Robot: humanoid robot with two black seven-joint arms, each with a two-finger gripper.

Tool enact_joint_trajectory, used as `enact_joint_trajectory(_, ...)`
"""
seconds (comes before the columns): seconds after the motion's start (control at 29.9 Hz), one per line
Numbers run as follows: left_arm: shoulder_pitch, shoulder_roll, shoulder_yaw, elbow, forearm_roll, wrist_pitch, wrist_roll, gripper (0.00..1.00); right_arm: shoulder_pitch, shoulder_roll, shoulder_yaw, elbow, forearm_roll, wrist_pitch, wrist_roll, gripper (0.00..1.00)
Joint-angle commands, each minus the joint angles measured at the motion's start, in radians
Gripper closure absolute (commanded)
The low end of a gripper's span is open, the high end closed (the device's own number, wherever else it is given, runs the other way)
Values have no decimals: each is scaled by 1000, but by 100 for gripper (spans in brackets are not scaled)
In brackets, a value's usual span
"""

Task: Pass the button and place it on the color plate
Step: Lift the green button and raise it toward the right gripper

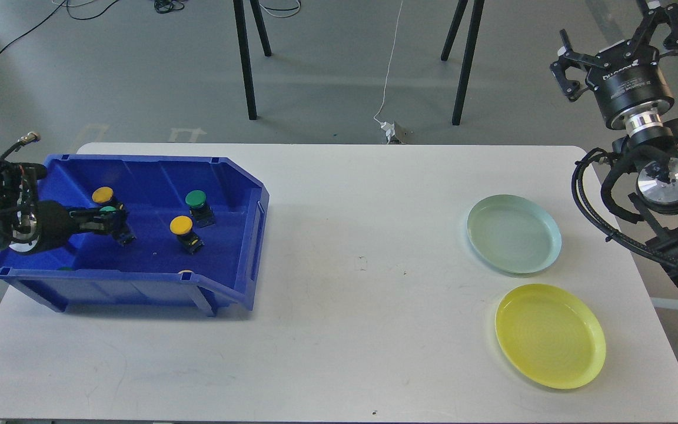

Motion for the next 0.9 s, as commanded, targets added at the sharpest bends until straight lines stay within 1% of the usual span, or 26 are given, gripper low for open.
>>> enact_joint_trajectory(0.0, -4, 86, -6, -95, 0, -1, -2, 66, 0, -3, 0, 0, 0, 1, 0, 1)
enact_joint_trajectory(0.1, -24, 186, -10, -226, 0, -1, 3, 66, -2, -3, 0, 0, 0, 2, -2, 0)
enact_joint_trajectory(0.23, -105, 299, -32, -418, -8, -9, 4, 66, -2, 0, -2, 6, 0, 5, -3, 1)
enact_joint_trajectory(0.33, -124, 342, -90, -543, -60, -19, 6, 66, -2, -5, -2, 18, 0, 7, -3, 1)
enact_joint_trajectory(0.4, -136, 335, -153, -584, -107, -24, 7, 66, -2, -9, -2, 29, -1, 7, -3, 1)
enact_joint_trajectory(0.47, -152, 291, -212, -584, -169, -24, 3, 67, 0, -28, -2, 37, -1, 7, -5, 1)
enact_joint_trajectory(0.54, -155, 212, -262, -574, -274, -24, 3, 67, -2, -57, -11, 46, -12, 5, -8, 1)
enact_joint_trajectory(0.6, -155, 125, -297, -545, -398, -21, 9, 67, -2, -89, -64, 96, -47, -4, -11, 1)
enact_joint_trajectory(0.67, -152, 42, -308, -502, -463, -6, 11, 67, -3, -136, -141, 176, -87, -22, -13, 1)
enact_joint_trajectory(0.74, -153, -65, -311, -443, -479, 25, 1, 68, -11, -184, -176, 251, -89, -45, -11, 1)
enact_joint_trajectory(0.8, -152, -177, -314, -368, -480, 86, -5, 69, -17, -192, -170, 302, -89, -62, -13, 1)
enact_joint_trajectory(0.87, -152, -257, -315, -322, -480, 134, -11, 69, -31, -195, -187, 345, -92, -80, -14, 1)
